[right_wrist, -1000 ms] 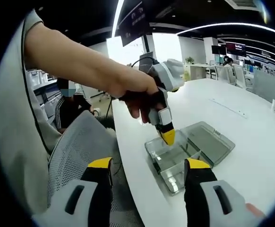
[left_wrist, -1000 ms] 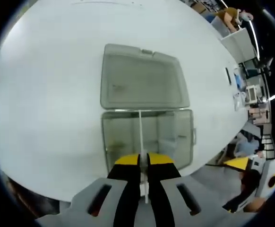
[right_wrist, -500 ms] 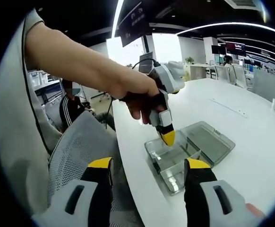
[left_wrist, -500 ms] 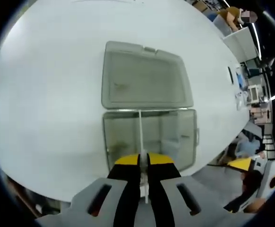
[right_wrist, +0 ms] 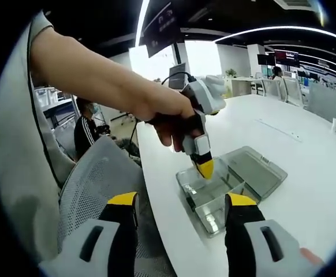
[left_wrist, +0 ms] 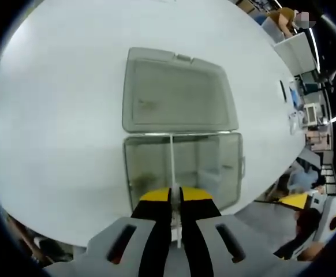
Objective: Insert the divider into the dual guide fixture by aligning both edges with the guide slots and pushing it downward to the bottom, including one-sided entry, uneven engagement, binding, and posture correction.
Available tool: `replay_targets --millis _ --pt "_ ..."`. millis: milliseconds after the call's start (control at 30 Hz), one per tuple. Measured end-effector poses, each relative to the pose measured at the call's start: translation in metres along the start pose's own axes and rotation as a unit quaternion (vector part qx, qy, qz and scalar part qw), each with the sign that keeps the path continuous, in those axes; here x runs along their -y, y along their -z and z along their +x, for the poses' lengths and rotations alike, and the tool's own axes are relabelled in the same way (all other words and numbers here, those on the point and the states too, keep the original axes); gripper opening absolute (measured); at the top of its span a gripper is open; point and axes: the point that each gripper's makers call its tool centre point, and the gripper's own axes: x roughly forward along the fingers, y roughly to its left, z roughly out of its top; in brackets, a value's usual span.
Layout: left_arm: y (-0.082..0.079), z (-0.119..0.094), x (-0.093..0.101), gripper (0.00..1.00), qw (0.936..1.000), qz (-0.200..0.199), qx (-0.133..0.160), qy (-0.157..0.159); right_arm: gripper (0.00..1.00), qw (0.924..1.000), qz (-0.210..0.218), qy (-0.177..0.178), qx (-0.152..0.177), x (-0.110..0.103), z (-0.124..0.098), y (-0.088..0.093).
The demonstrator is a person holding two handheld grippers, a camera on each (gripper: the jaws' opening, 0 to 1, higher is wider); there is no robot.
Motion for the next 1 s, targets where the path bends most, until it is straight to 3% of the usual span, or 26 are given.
replay_targets --millis 1000 --pt "-0.0006 0.0032 0.0001 0.01 0.9994 0.014 -0.017 -0.026 0.57 1.0000 0.004 -0.002 0.002 0.0008 0.0008 0.0000"
